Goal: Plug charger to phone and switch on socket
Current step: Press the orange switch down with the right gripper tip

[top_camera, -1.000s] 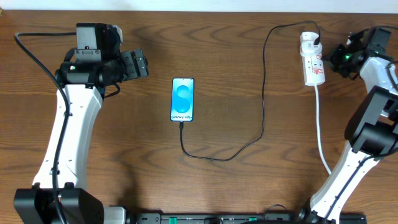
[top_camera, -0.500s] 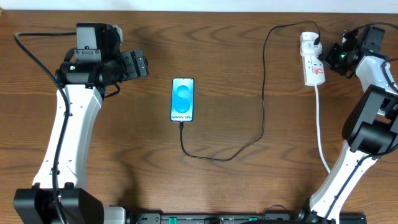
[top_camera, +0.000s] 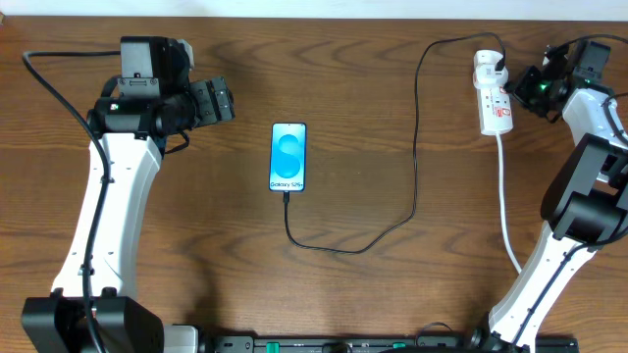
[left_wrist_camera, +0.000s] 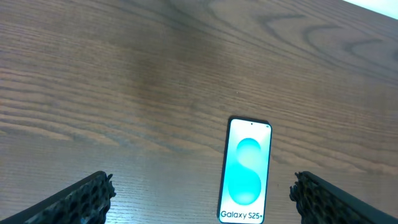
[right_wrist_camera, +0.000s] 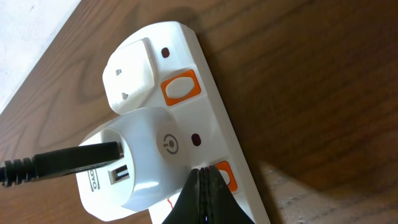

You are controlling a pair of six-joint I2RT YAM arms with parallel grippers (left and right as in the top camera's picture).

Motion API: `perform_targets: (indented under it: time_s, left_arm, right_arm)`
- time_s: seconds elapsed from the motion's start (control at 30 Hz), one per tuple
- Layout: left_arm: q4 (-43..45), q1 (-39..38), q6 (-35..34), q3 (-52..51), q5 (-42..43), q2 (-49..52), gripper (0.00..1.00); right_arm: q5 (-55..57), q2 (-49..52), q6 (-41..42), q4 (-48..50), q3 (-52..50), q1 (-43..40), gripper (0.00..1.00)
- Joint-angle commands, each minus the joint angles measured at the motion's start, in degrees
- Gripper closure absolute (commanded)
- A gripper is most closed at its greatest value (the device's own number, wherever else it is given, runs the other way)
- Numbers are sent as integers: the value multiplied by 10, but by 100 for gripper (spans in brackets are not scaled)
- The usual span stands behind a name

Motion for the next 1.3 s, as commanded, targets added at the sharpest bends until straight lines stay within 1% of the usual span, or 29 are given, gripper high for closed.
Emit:
perform_targets:
  time_s: [0.0,0.2,0.47,1.03,1.27]
  left_arm:
    - [0,3,5,3,-8,-5,5]
    - [-1,3,5,3,-8,-5,5]
    - [-1,3,5,3,-8,-5,5]
    - [-1,3,5,3,-8,-5,5]
    - [-1,3,5,3,-8,-5,5]
  right_arm:
    - [-14,5,3,-4,2,4,99]
    - [15,5,-16,-17,0,15,99]
    - [54,5,-16,-13,-5,25,99]
    - [54,5,-16,-11,-5,14,99]
    - [54,5,-30,-3,-5,14,99]
